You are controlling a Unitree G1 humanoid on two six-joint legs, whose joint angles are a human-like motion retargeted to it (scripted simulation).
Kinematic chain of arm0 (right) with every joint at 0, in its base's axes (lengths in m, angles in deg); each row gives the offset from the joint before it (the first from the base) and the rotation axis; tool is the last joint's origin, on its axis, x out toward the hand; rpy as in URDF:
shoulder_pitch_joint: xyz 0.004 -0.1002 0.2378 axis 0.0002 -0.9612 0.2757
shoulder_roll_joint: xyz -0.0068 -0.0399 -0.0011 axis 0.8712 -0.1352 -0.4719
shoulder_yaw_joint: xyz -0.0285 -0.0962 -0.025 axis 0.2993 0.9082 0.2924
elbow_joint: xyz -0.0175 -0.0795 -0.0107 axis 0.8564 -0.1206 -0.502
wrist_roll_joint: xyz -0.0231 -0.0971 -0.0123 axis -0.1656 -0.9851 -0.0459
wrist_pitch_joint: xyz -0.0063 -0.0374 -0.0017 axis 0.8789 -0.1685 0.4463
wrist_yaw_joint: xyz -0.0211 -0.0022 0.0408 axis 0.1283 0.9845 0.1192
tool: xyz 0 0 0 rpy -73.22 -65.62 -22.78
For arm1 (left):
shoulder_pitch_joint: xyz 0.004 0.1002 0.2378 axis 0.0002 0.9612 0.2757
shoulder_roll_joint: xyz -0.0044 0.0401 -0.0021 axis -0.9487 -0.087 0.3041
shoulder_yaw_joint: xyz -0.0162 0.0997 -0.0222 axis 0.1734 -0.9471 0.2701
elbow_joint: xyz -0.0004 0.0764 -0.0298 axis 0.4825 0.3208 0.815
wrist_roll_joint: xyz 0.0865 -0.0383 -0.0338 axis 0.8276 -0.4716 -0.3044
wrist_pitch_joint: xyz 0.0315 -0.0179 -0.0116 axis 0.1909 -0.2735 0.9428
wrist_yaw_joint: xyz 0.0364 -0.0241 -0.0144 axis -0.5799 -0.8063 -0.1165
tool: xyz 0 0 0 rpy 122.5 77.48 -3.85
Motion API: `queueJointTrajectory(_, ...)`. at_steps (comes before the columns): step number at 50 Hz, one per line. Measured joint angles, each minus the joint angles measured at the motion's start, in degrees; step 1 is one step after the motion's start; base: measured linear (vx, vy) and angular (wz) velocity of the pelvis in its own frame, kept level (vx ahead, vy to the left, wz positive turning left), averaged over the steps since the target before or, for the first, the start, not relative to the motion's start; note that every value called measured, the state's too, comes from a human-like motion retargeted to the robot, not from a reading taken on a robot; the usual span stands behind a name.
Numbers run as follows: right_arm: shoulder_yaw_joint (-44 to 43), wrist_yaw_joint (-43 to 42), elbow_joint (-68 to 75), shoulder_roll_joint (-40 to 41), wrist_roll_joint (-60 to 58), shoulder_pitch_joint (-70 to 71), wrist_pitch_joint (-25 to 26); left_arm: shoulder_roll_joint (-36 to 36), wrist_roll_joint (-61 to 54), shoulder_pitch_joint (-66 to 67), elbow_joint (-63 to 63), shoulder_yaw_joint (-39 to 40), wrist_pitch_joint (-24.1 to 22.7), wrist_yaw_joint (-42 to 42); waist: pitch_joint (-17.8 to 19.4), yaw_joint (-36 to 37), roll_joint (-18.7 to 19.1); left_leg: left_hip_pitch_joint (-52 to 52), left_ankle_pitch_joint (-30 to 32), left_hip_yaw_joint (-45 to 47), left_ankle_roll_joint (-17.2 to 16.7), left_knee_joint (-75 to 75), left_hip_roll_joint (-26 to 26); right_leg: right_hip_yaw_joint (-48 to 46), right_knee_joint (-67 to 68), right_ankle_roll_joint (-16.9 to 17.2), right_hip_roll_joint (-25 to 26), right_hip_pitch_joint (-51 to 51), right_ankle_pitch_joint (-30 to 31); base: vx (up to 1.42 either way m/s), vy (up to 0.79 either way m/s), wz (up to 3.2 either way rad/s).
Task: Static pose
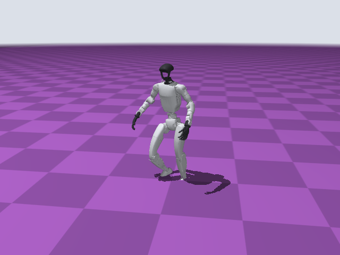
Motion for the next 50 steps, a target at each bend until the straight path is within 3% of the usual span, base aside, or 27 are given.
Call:
queueJointTrajectory(6, -0.8, -1.5, 0.5, 0.5, 1.7, 0.8, -0.3, 0.7, 0.1, -1.4, -0.1, 0.3, -0.2, 2.2, 0.6, -3.6, -0.9, -7.4, -4.1, 0.0, 0.4, 10.7, -1.8, 2.1, 8.5, 2.4, -1.5, -6.8, 6.1, -0.1, 0.04, 0.33)
queueJointTrajectory(9, -1.2, -2.0, 0.2, 0.4, 2.6, 1.4, -0.3, 1.0, -0.1, -3.1, -0.1, 0.4, -0.1, 3.3, -2.4, -4.4, 2.5, -14.0, -5.1, 0.1, -0.5, 13.1, 1.4, 0.0, 7.3, 1.2, 1.0, -12.6, 7.4, -0.09, 0.02, 0.07)
queueJointTrajectory(18, -1.8, -5.6, -3.8, 1.0, 4.1, 1.5, -0.7, 2.4, -2.7, -3.2, -1.4, 1.2, -1.0, 7.2, -5.7, -4.8, 6.3, -26.5, -5.4, 1.2, -3.2, 19.1, 6.0, -3.4, 0.6, -4.3, 2.9, -16.1, -5.0, -0.14, -0.03, -0.1)
queueJointTrajectory(21, -2.0, -7.4, -5.6, 1.3, 4.3, 1.1, -1.4, 3.6, -3.4, -1.8, -1.4, 1.4, -1.5, 8.4, -6.2, -4.8, 5.6, -30.4, -5.2, 1.9, -3.6, 23.0, 5.7, -2.6, 2.7, -4.9, 3.0, -13.6, -7.6, -0.22, -0.07, 0.01)
queueJointTrajectory(29, -0.9, -13.6, -10.7, 1.4, 4.2, 3.2, -3.7, 5.9, -4.9, 0.4, -1.1, 1.4, -3.8, 12.3, -7.5, -3.1, 4.3, -34.6, -1.1, 1.1, -4.2, 22.4, 6.3, 1.9, -2.8, -5.1, 10.0, -1.5, -11.5, -0.24, -0.12, 0.06)
queueJointTrajectory(35, 3.9, -16.7, -12.3, 1.3, 2.6, 7.7, -4.9, 6.9, -5.2, 0.7, -0.8, 0.2, -5.6, 15.8, -6.9, -0.5, 5.9, -40.3, 0.0, -0.6, -6.6, 25.5, 9.3, 1.4, -11.2, -9.1, 15.0, 0.5, -17.3, -0.34, -0.15, -0.04)
queueJointTrajectory(37, 6.3, -17.5, -11.8, 1.1, 2.0, 10.7, -5.1, 6.9, -4.9, -0.4, -0.5, -0.5, -6.4, 17.2, -8.0, 0.6, 8.2, -43.1, -1.9, -2.8, -7.6, 23.5, 12.0, 0.0, -16.1, -10.4, 18.0, -1.0, -16.2, -0.35, -0.15, 0.03)
queueJointTrajectory(41, 9.6, -18.4, -11.6, 1.8, 1.5, 12.2, -5.7, 6.7, -3.8, 0.2, -0.6, -3.1, -7.2, 18.7, -7.1, 0.6, 9.0, -47.4, -6.4, -0.9, -7.3, 29.0, 13.7, -2.7, -15.1, -10.6, 17.9, -4.2, -16.4, -0.35, -0.09, 0.43)
queueJointTrajectory(44, 12.2, -19.3, -9.9, 3.0, 1.9, 14.2, -6.4, 6.1, -2.6, 0.1, -0.5, -4.5, -7.4, 19.8, -8.6, 2.5, 12.3, -48.2, -9.0, 0.7, -7.2, 33.6, 19.2, -4.8, -21.7, -10.7, 22.0, -5.1, -11.9, -0.25, -0.03, -0.03)
queueJointTrajectory(50, 14.0, -20.3, -9.3, 5.7, 1.8, 11.5, -6.9, 4.2, -0.5, 3.0, -1.7, -7.2, -7.8, 21.4, -9.2, 3.9, 16.4, -41.0, -13.5, 4.0, -7.7, 44.8, 24.2, -8.6, -23.8, -10.5, 25.5, -6.7, -8.0, -0.23, 0.03, 0.27)
